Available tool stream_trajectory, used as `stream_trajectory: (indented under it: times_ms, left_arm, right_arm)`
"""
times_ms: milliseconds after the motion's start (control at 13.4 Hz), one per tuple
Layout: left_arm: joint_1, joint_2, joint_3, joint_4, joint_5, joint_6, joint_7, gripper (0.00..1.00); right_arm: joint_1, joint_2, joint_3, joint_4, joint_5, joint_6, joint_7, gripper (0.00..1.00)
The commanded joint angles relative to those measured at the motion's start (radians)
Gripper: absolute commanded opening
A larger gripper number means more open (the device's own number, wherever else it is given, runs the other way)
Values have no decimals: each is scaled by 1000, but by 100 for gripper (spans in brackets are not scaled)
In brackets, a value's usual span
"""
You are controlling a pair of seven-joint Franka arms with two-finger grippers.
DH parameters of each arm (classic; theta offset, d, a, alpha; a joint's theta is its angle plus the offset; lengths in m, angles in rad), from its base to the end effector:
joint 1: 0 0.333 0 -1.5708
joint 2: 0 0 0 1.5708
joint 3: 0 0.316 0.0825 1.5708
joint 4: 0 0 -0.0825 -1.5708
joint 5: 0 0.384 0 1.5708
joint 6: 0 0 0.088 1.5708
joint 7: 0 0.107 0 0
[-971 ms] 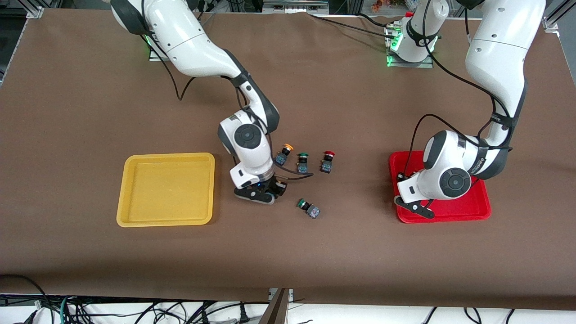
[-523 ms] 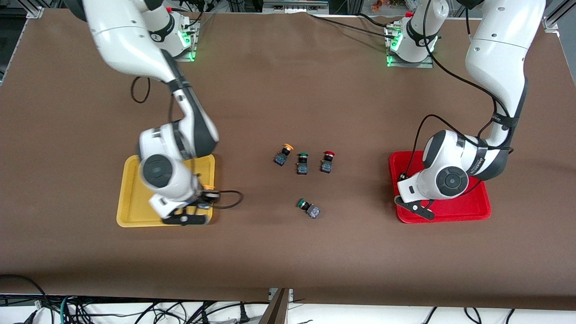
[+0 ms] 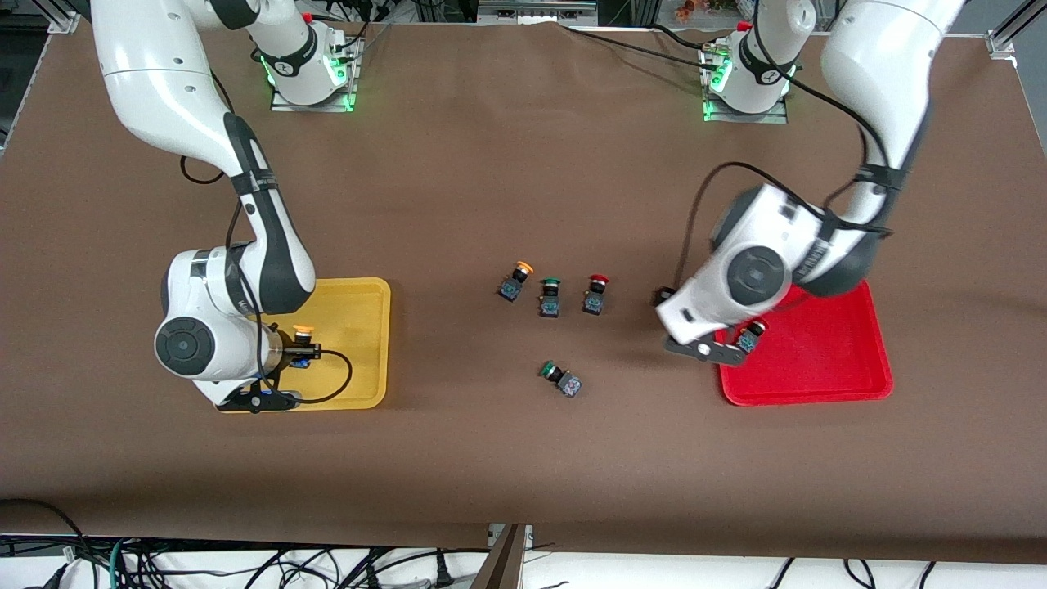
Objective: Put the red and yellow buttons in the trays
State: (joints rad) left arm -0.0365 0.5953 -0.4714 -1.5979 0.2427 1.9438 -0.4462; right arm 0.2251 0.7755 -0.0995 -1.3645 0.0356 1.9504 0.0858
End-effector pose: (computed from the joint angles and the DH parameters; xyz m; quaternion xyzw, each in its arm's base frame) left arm 0.6090 -0.2748 0.2995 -0.9938 0.0619 0.0897 0.0203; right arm 0.7067 0.1058 0.2436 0.9952 0.0226 -0.0902 0.0298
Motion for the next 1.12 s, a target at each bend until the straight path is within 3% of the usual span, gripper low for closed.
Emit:
stream_trajectory:
  times_ms: [0,374,448,598,672,747,822,897,971,1046]
  left_arm:
    - [-80,32,-7,-2,23,27,-173,100]
    - [-152,161,10,-14,41,242,-250,100]
    - [-161,179,14,-14,74,262,-252,100]
    - [-163,196,16,-11,127,267,-255,100]
    - [-178,201,17,-11,127,277,-255,100]
    - [-186,202,19,-10,128,287,-255,100]
    - [-190,202,20,-10,130,287,-255,100]
    - [-189,202,20,-10,130,287,-255,87]
    - [-189,202,20,-11,130,287,-255,58]
    - [-189,202,23,-11,130,287,-255,38]
  right_arm:
    - [-75,-30,3,-54,12,7,-110,0]
    - [-122,-28,3,-99,13,44,-146,0]
    - [-138,-25,4,-97,13,45,-146,6]
    - [-148,-25,4,-91,13,45,-146,62]
    - [-148,-25,4,-87,13,44,-146,67]
    - [-144,-27,6,-81,15,38,-132,98]
    - [-142,-28,12,-68,15,36,-136,100]
    - [-136,-28,15,-45,17,32,-138,100]
    - [-130,-32,17,-39,20,31,-138,100]
    - [-113,-35,24,-38,23,30,-127,100]
